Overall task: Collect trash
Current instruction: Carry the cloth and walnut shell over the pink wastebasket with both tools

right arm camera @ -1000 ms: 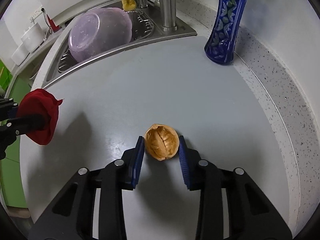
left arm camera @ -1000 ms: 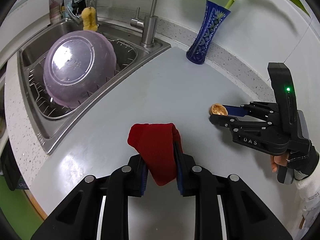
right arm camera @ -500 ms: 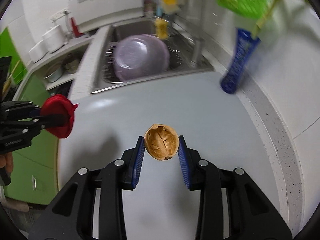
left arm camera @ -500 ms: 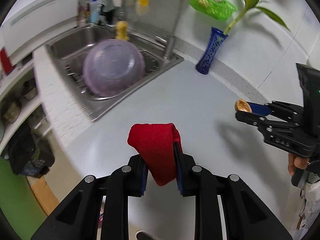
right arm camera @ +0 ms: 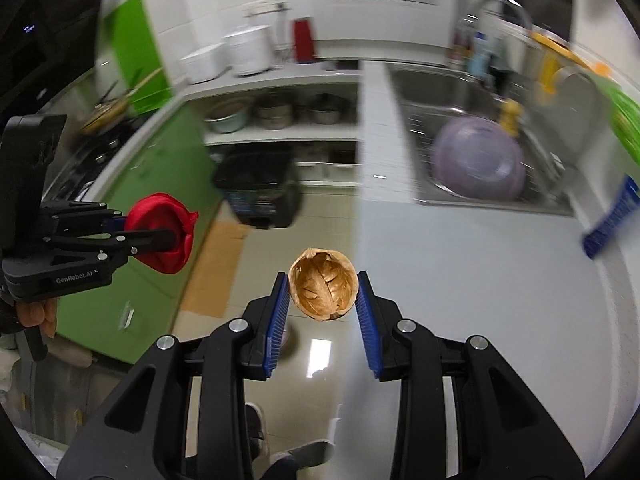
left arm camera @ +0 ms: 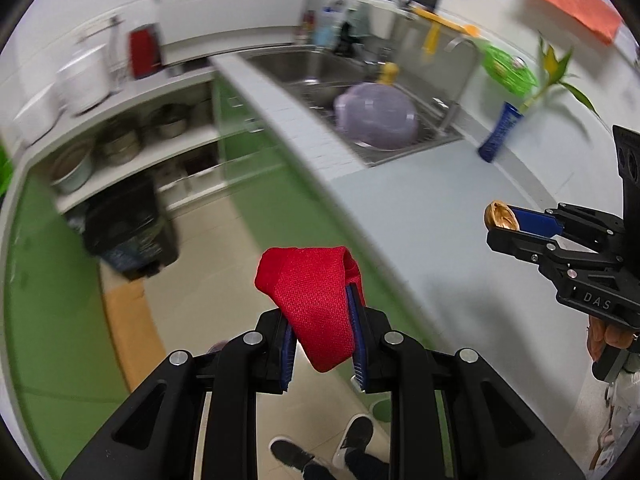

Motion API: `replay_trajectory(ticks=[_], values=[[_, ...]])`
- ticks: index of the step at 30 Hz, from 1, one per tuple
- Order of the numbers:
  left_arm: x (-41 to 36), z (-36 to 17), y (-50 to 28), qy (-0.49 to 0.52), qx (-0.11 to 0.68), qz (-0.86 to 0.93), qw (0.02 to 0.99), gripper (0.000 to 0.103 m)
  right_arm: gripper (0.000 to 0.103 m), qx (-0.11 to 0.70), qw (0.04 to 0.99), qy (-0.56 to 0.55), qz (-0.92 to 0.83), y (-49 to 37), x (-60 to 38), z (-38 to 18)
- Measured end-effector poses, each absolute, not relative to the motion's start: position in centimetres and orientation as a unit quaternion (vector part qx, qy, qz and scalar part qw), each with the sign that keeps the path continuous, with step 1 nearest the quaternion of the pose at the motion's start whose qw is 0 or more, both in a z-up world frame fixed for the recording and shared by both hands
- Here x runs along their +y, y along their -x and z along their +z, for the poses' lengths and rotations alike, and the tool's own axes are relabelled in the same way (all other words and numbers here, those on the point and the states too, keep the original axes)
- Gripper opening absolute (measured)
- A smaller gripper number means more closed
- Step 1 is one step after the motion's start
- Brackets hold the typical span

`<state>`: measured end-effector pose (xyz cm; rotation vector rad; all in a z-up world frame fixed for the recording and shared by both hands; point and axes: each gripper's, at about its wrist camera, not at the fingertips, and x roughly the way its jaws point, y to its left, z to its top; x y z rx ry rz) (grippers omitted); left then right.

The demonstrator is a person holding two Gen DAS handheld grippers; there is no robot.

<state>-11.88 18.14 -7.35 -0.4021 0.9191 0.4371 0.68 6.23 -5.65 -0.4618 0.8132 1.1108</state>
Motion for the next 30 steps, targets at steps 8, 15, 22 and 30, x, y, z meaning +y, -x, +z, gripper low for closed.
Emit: replay_trajectory(ticks=[8, 15, 22, 30], values=[[20.8, -7.7, 20.2, 0.220, 0.428, 0.251, 0.840, 0.023, 0.034, 0.364, 0.713, 0.221, 0.558, 6.8, 13.0, -5.8], [24.3, -12.8, 22.8, 0.261, 0.427, 0.267, 0.823, 0.023, 0.034, 0.391, 0.679, 0.240, 0.573, 9.7, 18.7, -11.2], [28.7, -25.0, 22.7, 0.274, 0.429, 0.273, 0.816, 0.023, 0.034, 0.406, 0.666, 0.266, 0.566, 9.2, 22.8, -23.8], [32.2, -42.9, 22.5, 0.311, 0.424, 0.271, 0.807, 0.023, 0.034, 0.419, 0.669, 0.259, 0.556, 7.1, 25.3, -39.6]])
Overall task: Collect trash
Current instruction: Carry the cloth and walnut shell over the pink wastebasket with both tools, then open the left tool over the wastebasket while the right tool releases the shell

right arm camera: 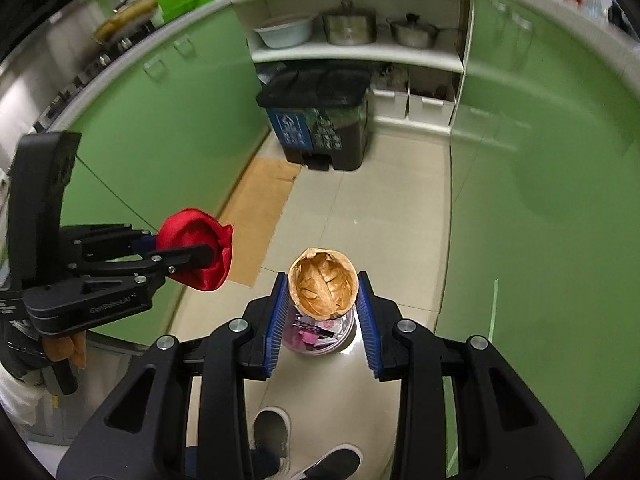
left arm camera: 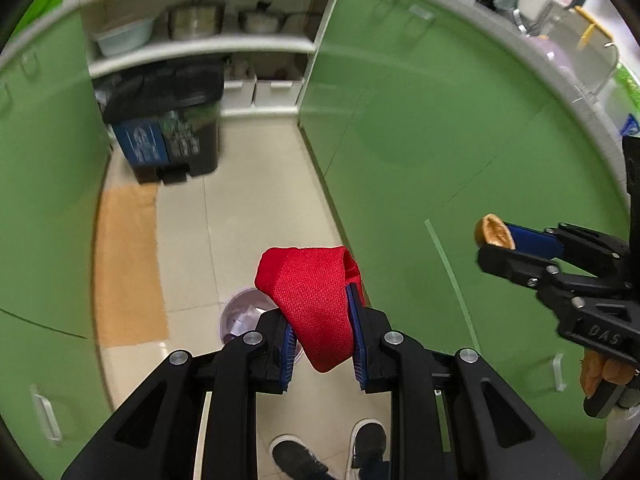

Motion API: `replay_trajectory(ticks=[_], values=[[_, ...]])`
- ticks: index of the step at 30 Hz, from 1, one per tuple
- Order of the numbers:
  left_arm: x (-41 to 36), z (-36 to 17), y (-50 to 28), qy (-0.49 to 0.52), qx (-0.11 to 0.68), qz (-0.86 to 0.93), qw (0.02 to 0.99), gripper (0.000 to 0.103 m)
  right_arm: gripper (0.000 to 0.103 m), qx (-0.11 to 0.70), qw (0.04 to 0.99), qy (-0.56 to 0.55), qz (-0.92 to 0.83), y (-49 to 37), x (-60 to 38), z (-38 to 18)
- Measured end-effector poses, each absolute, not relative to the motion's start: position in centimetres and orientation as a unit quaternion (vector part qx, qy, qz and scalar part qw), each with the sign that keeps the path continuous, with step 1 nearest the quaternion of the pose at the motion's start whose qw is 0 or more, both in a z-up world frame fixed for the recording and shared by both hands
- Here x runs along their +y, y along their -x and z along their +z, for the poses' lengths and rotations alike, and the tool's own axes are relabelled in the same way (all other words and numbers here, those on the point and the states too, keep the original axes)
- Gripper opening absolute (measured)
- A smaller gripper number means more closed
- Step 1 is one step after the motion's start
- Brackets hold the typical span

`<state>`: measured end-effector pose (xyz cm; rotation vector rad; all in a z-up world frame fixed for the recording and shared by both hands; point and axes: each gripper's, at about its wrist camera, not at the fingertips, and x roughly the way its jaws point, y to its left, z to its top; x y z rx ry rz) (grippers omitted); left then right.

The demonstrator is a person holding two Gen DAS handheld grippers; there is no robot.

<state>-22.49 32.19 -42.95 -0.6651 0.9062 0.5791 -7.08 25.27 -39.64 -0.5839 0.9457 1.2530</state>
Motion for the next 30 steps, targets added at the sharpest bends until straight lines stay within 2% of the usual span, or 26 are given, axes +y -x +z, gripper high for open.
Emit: replay_trajectory(ticks=[3, 4, 5, 6, 7, 13, 27, 28, 29, 30], values=[[33.2, -47.4, 22.4, 0.318, 0.422, 0.277, 0.802, 0.030, 0.034, 0.423, 0.668, 0.265, 0.552, 6.4, 25.6, -44.1], [33.6, -48.9, 22.4, 0.320, 0.423, 0.282, 0.800, 0.041, 0.034, 0.425, 0.667, 0.266, 0.552, 6.3, 25.8, -45.3], [33.8, -49.7, 22.5, 0.320, 0.422, 0.285, 0.799, 0.065, 0.034, 0.425, 0.666, 0.267, 0.551, 6.2, 25.8, -46.0], [34.0, -50.4, 22.7, 0.319, 0.421, 0.291, 0.798, 0.077, 0.034, 0.426, 0.666, 0.268, 0.551, 6.1, 25.9, -47.0], [34.3, -51.0, 22.8, 0.320, 0.417, 0.296, 0.798, 0.098, 0.034, 0.426, 0.665, 0.270, 0.551, 6.2, 26.0, -47.8], [36.1, -52.5, 24.3, 0.333, 0.404, 0.320, 0.790, 0.098, 0.034, 0.431, 0.649, 0.289, 0.557, 6.8, 27.4, -50.9], [37.7, -50.1, 30.9, 0.373, 0.371, 0.356, 0.772, 0.098, 0.034, 0.443, 0.582, 0.324, 0.600, 11.8, 33.4, -54.6], [37.8, -50.1, 31.2, 0.374, 0.368, 0.359, 0.772, 0.098, 0.038, 0.443, 0.578, 0.325, 0.603, 12.0, 33.7, -55.1], [37.8, -50.1, 31.8, 0.376, 0.365, 0.363, 0.771, 0.098, 0.049, 0.446, 0.573, 0.327, 0.605, 12.2, 34.2, -55.9], [37.9, -50.2, 32.1, 0.377, 0.362, 0.366, 0.770, 0.098, 0.086, 0.446, 0.574, 0.329, 0.603, 12.3, 34.6, -56.5]])
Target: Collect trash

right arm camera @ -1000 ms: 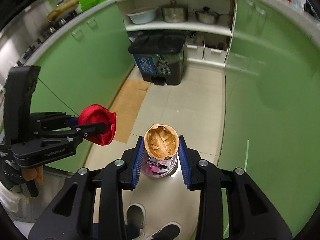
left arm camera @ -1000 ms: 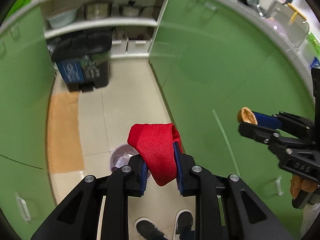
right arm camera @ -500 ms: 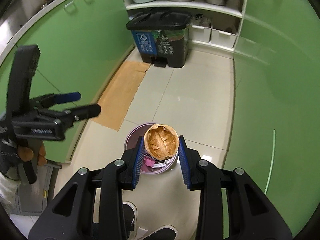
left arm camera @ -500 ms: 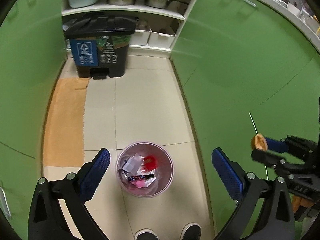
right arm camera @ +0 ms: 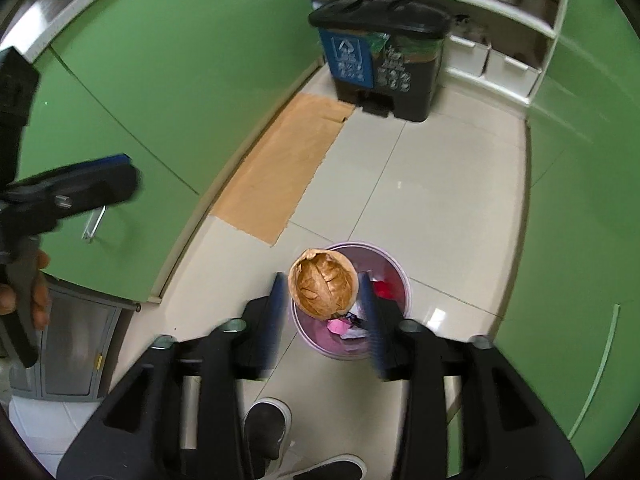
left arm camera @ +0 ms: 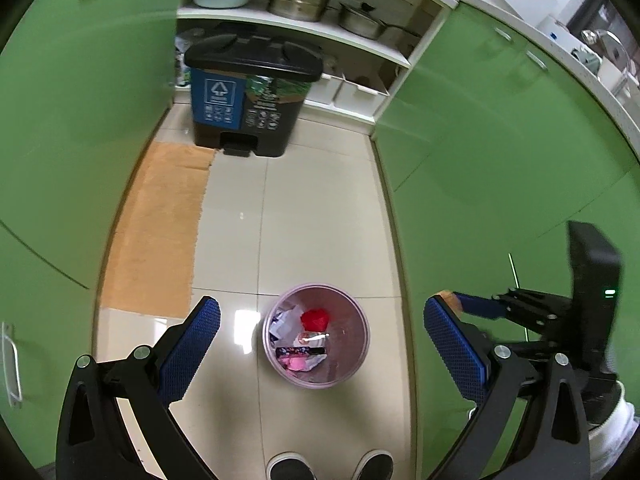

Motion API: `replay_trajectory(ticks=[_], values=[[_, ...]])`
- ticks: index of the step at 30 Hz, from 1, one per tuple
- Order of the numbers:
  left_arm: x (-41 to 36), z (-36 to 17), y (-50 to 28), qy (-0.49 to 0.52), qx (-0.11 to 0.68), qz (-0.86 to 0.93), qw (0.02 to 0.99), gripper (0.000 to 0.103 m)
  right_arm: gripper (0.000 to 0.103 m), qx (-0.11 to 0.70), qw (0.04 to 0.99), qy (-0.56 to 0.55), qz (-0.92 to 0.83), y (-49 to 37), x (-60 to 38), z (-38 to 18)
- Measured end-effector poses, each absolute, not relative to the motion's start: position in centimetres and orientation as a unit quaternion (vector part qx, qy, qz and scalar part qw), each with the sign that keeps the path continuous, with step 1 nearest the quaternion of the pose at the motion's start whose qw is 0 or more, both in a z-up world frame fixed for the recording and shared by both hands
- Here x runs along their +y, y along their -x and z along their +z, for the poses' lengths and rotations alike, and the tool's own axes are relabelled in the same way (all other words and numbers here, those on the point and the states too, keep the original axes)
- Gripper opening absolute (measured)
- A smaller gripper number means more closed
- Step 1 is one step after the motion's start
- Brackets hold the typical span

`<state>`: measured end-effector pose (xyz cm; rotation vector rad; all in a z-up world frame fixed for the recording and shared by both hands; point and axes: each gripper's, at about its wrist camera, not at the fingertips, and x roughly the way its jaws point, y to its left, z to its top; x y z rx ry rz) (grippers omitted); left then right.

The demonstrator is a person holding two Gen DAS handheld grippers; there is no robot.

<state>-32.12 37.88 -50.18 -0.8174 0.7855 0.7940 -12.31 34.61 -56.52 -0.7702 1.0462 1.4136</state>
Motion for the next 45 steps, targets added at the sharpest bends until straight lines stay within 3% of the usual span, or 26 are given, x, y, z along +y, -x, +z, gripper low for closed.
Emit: replay_trajectory(ticks=[1, 11, 20, 31, 39, 45], values=[[37.8, -50.2, 32.4, 0.376, 0.361, 0.369, 0.769, 0.098, 0.097, 0.444, 0.576, 0.325, 0.604, 12.2, 34.8, -56.7], [37.1, -48.3, 31.7, 0.365, 0.367, 0.360, 0.776, 0.098, 0.098, 0.439, 0.602, 0.321, 0.585, 11.2, 34.1, -54.3], [33.5, -34.8, 28.3, 0.342, 0.367, 0.335, 0.798, 0.098, 0.098, 0.435, 0.640, 0.292, 0.562, 9.1, 29.2, -39.8], [25.6, -15.8, 22.4, 0.291, 0.378, 0.279, 0.833, 0.098, 0.100, 0.414, 0.699, 0.251, 0.526, 5.9, 16.9, -16.7], [20.4, -9.1, 16.4, 0.215, 0.387, 0.190, 0.876, 0.098, 0.100, 0.406, 0.776, 0.194, 0.442, 1.3, 6.0, -8.7], [15.6, -6.6, 10.9, 0.159, 0.405, 0.082, 0.897, 0.098, 0.100, 0.405, 0.830, 0.143, 0.357, -0.7, -2.4, -6.3]])
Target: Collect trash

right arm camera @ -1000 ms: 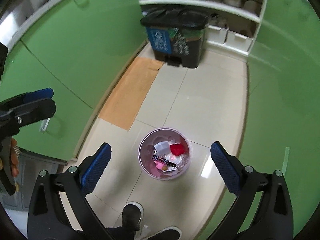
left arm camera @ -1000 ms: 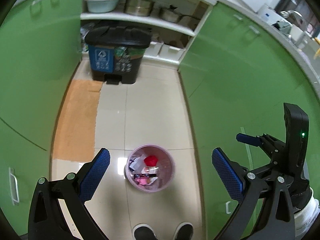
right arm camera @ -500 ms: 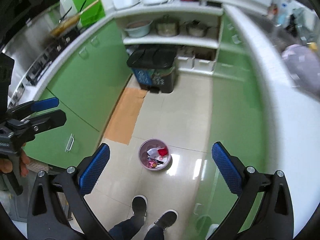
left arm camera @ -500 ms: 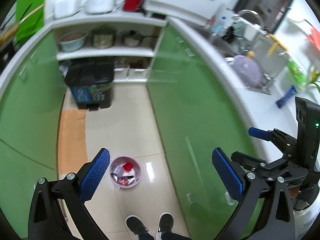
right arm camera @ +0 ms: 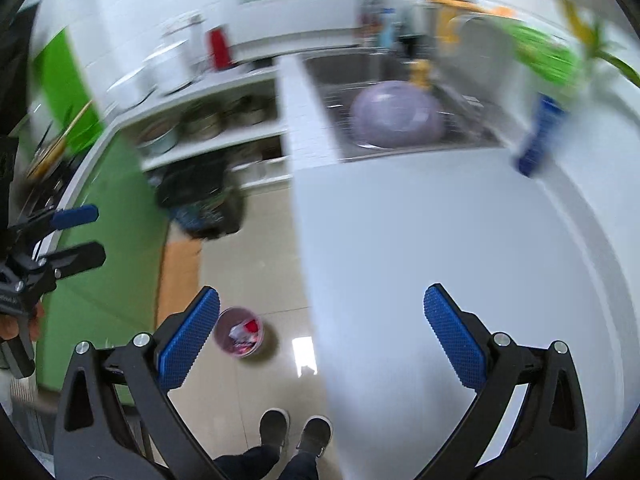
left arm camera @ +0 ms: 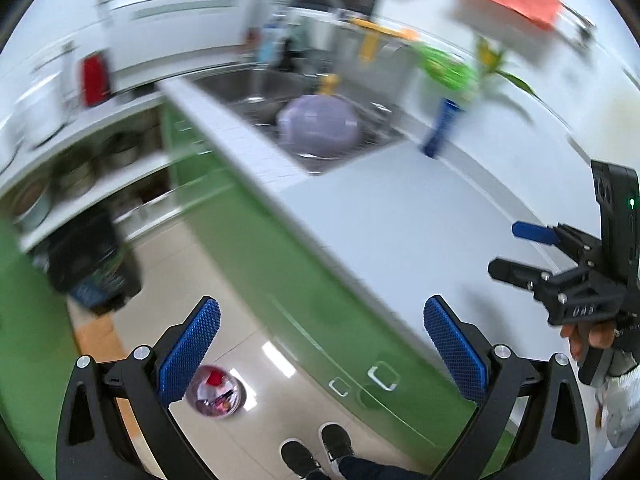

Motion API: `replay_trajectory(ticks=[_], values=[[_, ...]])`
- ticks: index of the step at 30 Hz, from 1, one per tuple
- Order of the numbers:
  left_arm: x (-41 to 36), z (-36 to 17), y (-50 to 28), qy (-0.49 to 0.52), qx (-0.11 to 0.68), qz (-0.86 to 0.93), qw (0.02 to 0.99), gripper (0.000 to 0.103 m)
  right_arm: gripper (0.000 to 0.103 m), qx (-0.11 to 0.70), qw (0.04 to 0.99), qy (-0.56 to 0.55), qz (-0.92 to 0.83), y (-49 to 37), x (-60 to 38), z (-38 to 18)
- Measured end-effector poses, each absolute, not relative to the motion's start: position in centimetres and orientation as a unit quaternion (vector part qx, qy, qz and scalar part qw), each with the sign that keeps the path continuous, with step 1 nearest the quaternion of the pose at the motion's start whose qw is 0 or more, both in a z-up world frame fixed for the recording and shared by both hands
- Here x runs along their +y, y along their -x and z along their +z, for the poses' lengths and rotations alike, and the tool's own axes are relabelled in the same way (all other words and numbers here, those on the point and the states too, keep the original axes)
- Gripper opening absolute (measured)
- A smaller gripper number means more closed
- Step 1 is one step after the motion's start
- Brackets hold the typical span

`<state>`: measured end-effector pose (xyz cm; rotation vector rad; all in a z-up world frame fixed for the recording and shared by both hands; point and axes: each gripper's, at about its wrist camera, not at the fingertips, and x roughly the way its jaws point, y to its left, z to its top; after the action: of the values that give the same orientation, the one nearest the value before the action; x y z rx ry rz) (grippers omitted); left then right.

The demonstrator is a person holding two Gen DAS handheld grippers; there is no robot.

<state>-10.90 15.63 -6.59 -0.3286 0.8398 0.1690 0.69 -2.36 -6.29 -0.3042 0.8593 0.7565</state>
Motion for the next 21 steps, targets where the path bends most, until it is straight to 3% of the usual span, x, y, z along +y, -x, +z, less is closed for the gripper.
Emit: replay_trajectory(ticks=[8, 21], values=[[9.1, -4.5, 5.1, 0.080, 0.422, -0.004, 0.903, 0.098, 0.100, 0.397, 0.876, 0.090, 0.259, -0.9, -11.7, -4.4], [3.7, -2.3, 1.3, 0.052, 0.408, -0.045, 0.911, 0.098, 0.100, 0.372, 0.897, 0.065, 0.229, -1.6, -17.3, -1.7]])
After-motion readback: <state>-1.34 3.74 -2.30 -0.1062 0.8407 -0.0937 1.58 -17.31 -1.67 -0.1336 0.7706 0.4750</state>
